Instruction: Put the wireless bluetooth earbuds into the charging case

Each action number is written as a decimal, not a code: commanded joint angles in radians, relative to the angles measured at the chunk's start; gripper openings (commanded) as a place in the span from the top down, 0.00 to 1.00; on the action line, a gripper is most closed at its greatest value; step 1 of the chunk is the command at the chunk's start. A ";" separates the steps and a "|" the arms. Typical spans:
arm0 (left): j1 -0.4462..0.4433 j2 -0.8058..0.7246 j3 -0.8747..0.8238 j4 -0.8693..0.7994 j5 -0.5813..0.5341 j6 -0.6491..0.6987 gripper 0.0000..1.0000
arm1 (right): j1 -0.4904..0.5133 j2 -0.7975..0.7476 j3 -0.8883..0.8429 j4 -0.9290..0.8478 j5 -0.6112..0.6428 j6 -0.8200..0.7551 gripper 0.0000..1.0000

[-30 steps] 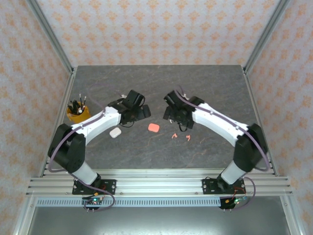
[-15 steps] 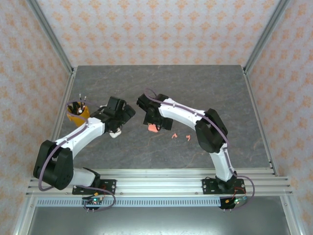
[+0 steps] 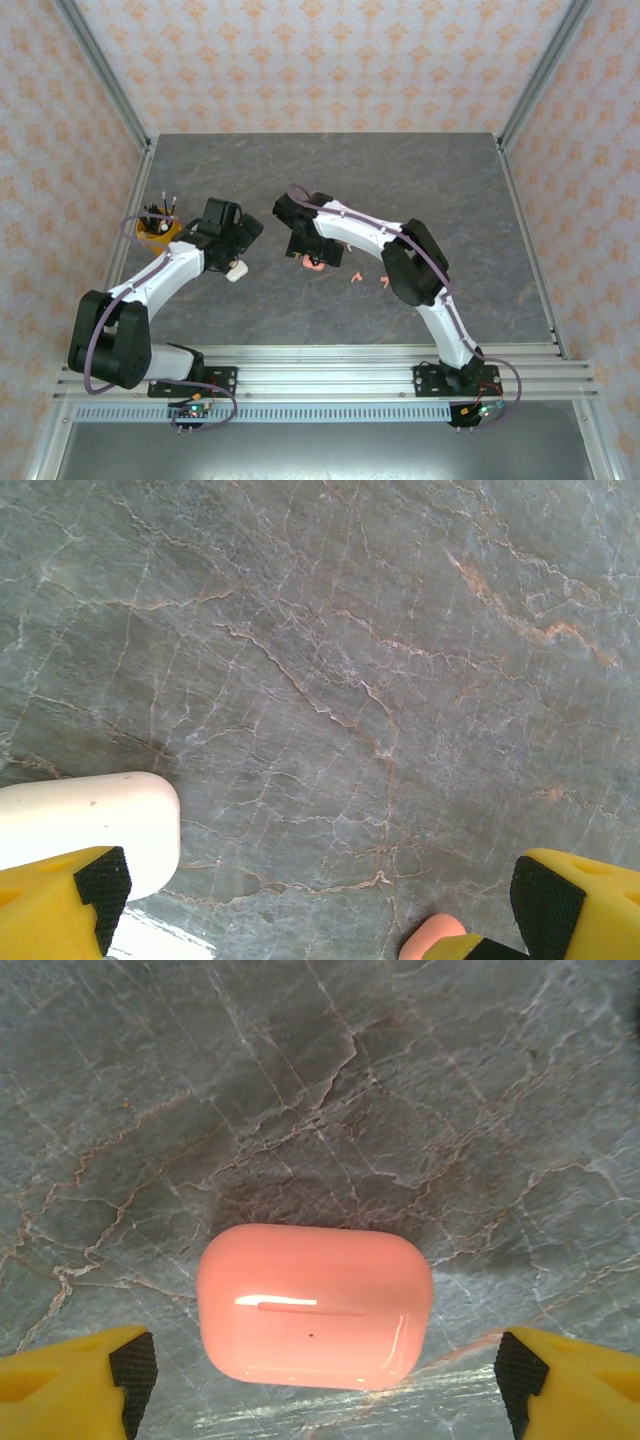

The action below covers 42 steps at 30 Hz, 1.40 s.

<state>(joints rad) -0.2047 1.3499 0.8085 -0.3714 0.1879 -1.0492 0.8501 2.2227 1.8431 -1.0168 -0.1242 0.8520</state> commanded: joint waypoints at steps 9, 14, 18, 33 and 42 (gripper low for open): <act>0.021 -0.009 -0.017 0.020 0.015 0.006 0.00 | -0.023 0.040 0.017 0.026 -0.023 -0.010 0.16; 0.021 -0.005 -0.020 0.026 0.016 0.006 0.00 | -0.029 0.050 0.014 0.029 -0.018 -0.006 0.16; 0.021 0.001 -0.022 0.029 0.018 0.006 0.00 | -0.030 0.059 0.013 0.032 -0.023 -0.004 0.18; 0.021 0.012 -0.020 0.037 0.021 0.004 0.00 | -0.019 0.072 0.020 0.037 -0.036 0.013 0.22; 0.021 0.012 -0.029 0.043 0.021 0.006 0.00 | 0.020 0.064 -0.035 0.086 0.071 0.014 0.21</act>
<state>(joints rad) -0.1932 1.3510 0.7937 -0.3439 0.2062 -1.0470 0.8513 2.2738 1.8362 -0.9657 -0.1020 0.8536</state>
